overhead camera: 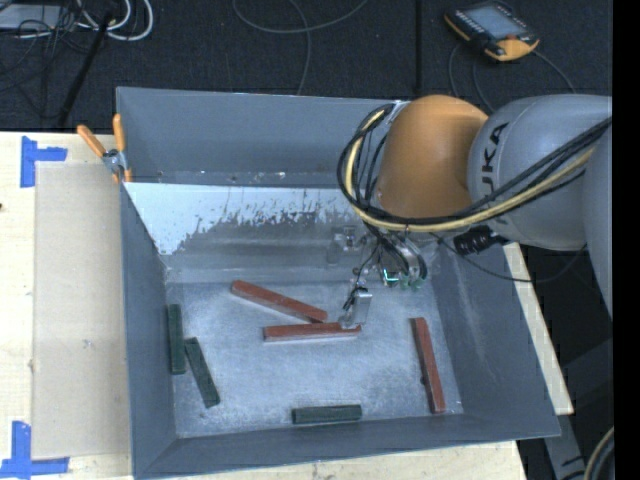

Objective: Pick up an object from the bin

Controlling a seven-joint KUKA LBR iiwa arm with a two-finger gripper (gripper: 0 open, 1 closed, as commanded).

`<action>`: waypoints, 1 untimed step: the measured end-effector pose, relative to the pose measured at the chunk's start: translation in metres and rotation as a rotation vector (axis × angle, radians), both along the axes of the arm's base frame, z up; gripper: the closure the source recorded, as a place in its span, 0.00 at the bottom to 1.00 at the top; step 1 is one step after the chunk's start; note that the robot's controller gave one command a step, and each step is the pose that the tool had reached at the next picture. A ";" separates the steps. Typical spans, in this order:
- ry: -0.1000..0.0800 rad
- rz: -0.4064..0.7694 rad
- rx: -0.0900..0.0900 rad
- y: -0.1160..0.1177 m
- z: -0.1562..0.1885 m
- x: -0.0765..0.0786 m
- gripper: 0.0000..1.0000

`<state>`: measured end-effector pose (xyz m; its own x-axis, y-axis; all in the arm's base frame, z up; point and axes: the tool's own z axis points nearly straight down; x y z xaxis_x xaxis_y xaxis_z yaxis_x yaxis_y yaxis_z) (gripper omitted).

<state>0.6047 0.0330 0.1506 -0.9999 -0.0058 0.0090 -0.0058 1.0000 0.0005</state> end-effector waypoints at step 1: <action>-0.008 0.000 0.000 0.000 0.005 0.002 0.00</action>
Offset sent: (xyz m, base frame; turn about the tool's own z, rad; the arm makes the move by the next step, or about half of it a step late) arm -0.0546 0.0465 -0.0753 -0.1253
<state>0.6063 0.0329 0.1554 -1.0000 -0.0054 0.0014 -0.0054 1.0000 0.0007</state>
